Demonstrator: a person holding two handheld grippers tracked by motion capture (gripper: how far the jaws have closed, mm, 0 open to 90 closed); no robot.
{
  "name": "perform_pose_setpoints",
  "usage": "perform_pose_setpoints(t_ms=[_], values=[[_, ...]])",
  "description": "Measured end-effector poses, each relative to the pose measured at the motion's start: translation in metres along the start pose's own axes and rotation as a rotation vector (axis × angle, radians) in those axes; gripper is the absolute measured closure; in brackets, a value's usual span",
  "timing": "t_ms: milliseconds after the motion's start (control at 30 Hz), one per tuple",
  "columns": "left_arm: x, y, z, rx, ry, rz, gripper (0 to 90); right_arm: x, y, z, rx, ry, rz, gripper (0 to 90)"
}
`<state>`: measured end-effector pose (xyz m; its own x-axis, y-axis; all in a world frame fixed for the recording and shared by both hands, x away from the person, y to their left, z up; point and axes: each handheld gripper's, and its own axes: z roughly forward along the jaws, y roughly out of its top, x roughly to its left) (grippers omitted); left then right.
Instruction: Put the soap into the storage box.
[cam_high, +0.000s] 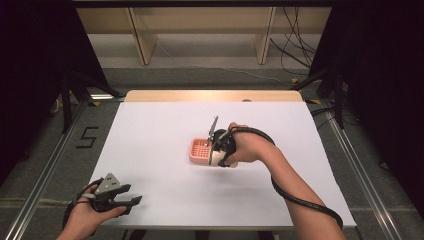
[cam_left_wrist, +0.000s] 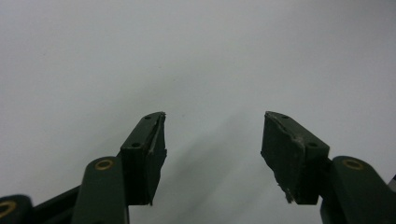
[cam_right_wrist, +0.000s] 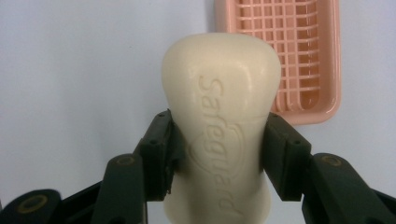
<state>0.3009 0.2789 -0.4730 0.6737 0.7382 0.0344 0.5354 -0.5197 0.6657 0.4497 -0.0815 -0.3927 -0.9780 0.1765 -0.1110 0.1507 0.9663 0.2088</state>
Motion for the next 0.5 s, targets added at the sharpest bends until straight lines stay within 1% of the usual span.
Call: perform_pose_setpoints(t_ms=[33,67,100,133,167,200,233,267,333,367,400,433,467,500], values=[[-0.0001,-0.0002,0.0005,-0.006,-0.002,-0.001,39.2,0.0002,0.0002,-0.0006,0.010,0.004,0.011,50.5],[0.0001,-0.0002,0.0004,-0.004,-0.002,0.002,39.1,0.0013,0.0004,-0.0012,0.017,0.002,0.040,50.5],[-0.0022,-0.0003,0.0018,-0.027,-0.007,-0.028,39.1,-0.0012,0.0002,-0.0004,0.006,-0.003,0.011,50.6],[-0.0049,-0.0005,0.0043,-0.062,-0.003,-0.068,39.1,-0.0005,0.0009,-0.0012,0.015,-0.002,0.030,50.5],[-0.0044,-0.0004,0.0042,-0.059,0.001,-0.064,39.1,0.0000,0.0008,-0.0017,0.017,-0.005,0.049,50.5],[-0.0044,-0.0004,0.0046,-0.057,0.010,-0.064,39.1,-0.0014,0.0012,-0.0014,0.016,-0.003,0.039,50.5],[-0.0043,-0.0005,0.0042,-0.059,0.001,-0.064,39.1,-0.0038,0.0008,-0.0003,0.007,-0.009,0.015,50.5],[-0.0043,-0.0006,0.0042,-0.059,0.000,-0.064,39.1,-0.0037,0.0004,-0.0004,0.008,-0.005,0.035,50.5],[-0.0043,-0.0005,0.0042,-0.059,0.000,-0.063,39.1,-0.0055,0.0009,0.0001,0.005,-0.009,0.018,50.5],[-0.0043,-0.0005,0.0043,-0.059,0.000,-0.065,39.1,-0.0055,0.0009,0.0001,0.005,-0.006,0.030,50.5],[-0.0043,-0.0005,0.0042,-0.058,0.000,-0.063,39.1,-0.0064,0.0012,0.0002,0.005,-0.006,0.020,50.5],[-0.0045,-0.0005,0.0044,-0.059,-0.001,-0.065,39.1,-0.0060,0.0012,-0.0003,0.011,-0.012,0.037,50.5],[-0.0042,-0.0004,0.0041,-0.054,-0.001,-0.060,39.1,-0.0071,0.0015,0.0000,0.007,-0.011,0.021,50.5],[-0.0046,-0.0005,0.0044,-0.059,-0.002,-0.066,39.1,-0.0077,0.0016,0.0001,0.004,-0.010,0.021,50.5]])
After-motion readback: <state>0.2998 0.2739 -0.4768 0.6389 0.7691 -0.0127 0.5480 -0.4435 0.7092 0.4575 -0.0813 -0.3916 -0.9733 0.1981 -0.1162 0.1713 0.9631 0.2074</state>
